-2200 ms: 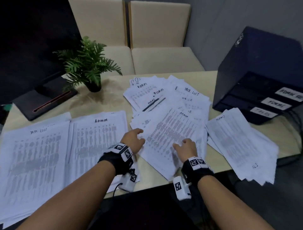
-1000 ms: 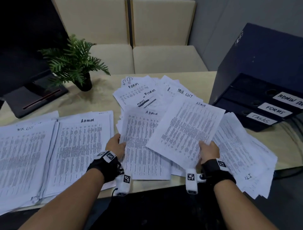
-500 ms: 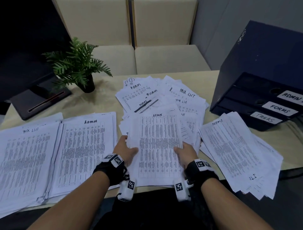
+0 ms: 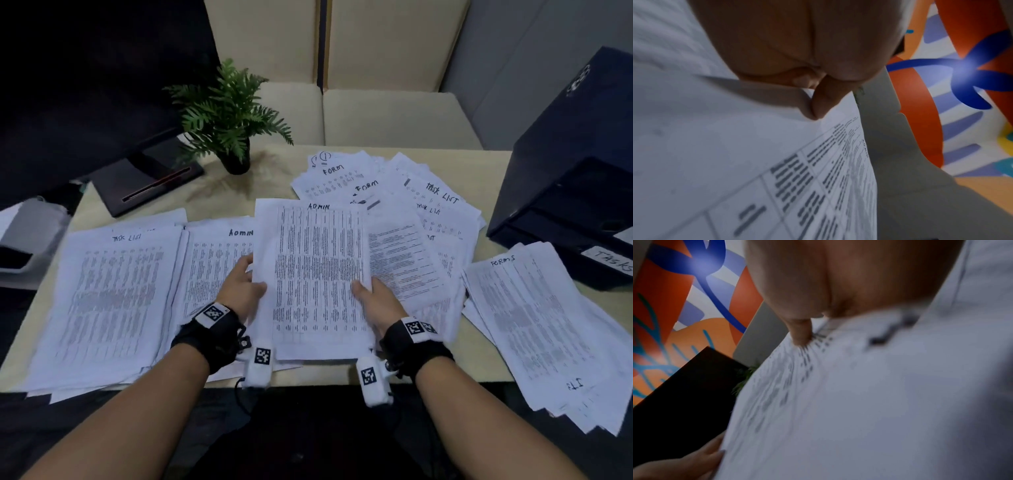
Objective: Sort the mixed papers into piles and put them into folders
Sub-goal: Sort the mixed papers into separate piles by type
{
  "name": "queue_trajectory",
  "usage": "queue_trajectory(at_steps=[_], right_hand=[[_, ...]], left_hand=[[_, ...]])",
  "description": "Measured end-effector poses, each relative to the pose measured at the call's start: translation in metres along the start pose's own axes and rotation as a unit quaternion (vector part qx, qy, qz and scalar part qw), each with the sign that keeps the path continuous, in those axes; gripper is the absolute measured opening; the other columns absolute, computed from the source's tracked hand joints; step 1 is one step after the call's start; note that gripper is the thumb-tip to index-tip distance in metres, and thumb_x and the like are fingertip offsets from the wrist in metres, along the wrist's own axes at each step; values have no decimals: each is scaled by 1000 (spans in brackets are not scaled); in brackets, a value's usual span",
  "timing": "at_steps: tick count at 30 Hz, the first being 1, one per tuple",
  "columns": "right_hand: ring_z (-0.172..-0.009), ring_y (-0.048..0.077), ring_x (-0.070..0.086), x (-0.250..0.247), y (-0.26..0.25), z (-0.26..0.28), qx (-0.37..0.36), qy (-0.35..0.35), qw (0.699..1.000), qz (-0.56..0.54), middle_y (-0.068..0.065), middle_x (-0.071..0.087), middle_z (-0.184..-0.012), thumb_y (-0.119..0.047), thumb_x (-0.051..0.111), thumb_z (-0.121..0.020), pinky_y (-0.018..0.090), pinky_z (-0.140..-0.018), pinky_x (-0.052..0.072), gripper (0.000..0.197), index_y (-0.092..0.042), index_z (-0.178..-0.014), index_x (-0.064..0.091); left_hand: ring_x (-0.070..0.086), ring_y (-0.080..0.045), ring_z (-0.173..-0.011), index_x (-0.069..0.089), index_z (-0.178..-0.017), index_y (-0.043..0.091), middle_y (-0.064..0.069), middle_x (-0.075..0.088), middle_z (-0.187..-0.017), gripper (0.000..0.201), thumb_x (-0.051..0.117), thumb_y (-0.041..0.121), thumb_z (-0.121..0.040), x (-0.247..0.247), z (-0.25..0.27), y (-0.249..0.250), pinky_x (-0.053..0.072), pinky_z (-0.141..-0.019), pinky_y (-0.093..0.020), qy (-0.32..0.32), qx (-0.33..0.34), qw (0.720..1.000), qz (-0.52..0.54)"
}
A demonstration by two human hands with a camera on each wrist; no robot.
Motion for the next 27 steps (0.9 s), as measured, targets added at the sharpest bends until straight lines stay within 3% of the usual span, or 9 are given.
queue_trajectory(at_steps=[3, 6, 10, 12, 14, 16, 18, 22, 27], right_hand=[[-102, 24, 62, 39, -5, -1, 2, -2, 1000, 30, 8, 62, -119, -26, 59, -95, 42, -92, 51, 28, -14, -119, 51], [-96, 24, 63, 80, -20, -1, -31, 0, 993, 117, 6, 63, -110, -19, 60, -93, 32, -76, 51, 24, -11, -115, 52], [-106, 26, 59, 122, -29, -8, -55, -12, 966, 252, 10, 60, -120, -22, 62, -92, 29, -82, 45, 38, -7, -125, 51], [-108, 27, 58, 133, -30, -9, -49, -4, 961, 272, 10, 59, -122, -24, 62, -92, 25, -81, 41, 41, -7, -128, 51], [-97, 26, 57, 138, -31, -6, -53, 4, 956, 289, 8, 60, -107, -29, 63, -91, 24, -73, 38, 33, -7, -116, 55], [-78, 23, 52, 130, -35, -1, -58, 32, 952, 298, 2, 54, -82, -32, 63, -90, 27, -57, 35, 23, -12, -87, 52], [-64, 18, 48, 110, -36, 1, -51, 66, 954, 288, 0, 51, -73, -31, 62, -91, 26, -51, 34, 29, -16, -73, 45], [-60, 15, 48, 53, -39, 4, -47, 100, 957, 268, 0, 54, -72, -29, 62, -91, 24, -53, 38, 25, -15, -74, 49], [-70, 18, 53, -39, -29, -2, -12, 141, 954, 264, 3, 58, -83, -28, 64, -90, 21, -50, 35, 18, -13, -86, 56]], left_hand=[[66, -20, -80, 40, -134, 22, -8, 68, -110, 58, 44, -10, -86, -48, 4, -17, 54, -67, -29, 64, -6, 998, -20], [65, -21, -89, 34, -141, 28, -9, 63, -122, 66, 44, -9, -87, -90, 7, -32, 46, -60, -20, 109, -10, 994, -16], [53, -25, -109, 33, -145, 18, -12, 45, -140, 63, 51, -5, -89, -124, 14, -30, 47, -79, -15, 159, 6, 985, -68], [43, -26, -129, 36, -144, 15, -10, 38, -146, 62, 55, -2, -87, -128, 18, -22, 38, -104, -28, 169, 35, 977, -128], [38, -26, -134, 42, -140, 13, -9, 38, -146, 57, 56, 0, -86, -119, 21, -12, 30, -110, -33, 153, 67, 972, -162], [39, -23, -133, 47, -136, 12, -7, 41, -143, 51, 56, 1, -87, -100, 22, 1, 29, -107, -28, 126, 96, 969, -188], [42, -20, -130, 50, -133, 14, -5, 43, -142, 46, 55, 3, -89, -75, 22, 14, 31, -101, -22, 98, 116, 966, -212], [50, -16, -114, 53, -130, 17, -4, 45, -141, 40, 54, 8, -92, -16, 12, 30, 30, -75, -9, 18, 131, 964, -232], [47, -23, -125, 53, -130, 18, -6, 44, -141, 41, 54, 10, -90, 61, 1, 30, 36, -94, -24, -59, 117, 948, -289]])
Point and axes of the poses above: each hand's wrist, its own z-axis away from the middle knuckle, its own x-axis out of the palm, y = z × x, the point moved 9 cm from there along -z, towards the middle knuckle
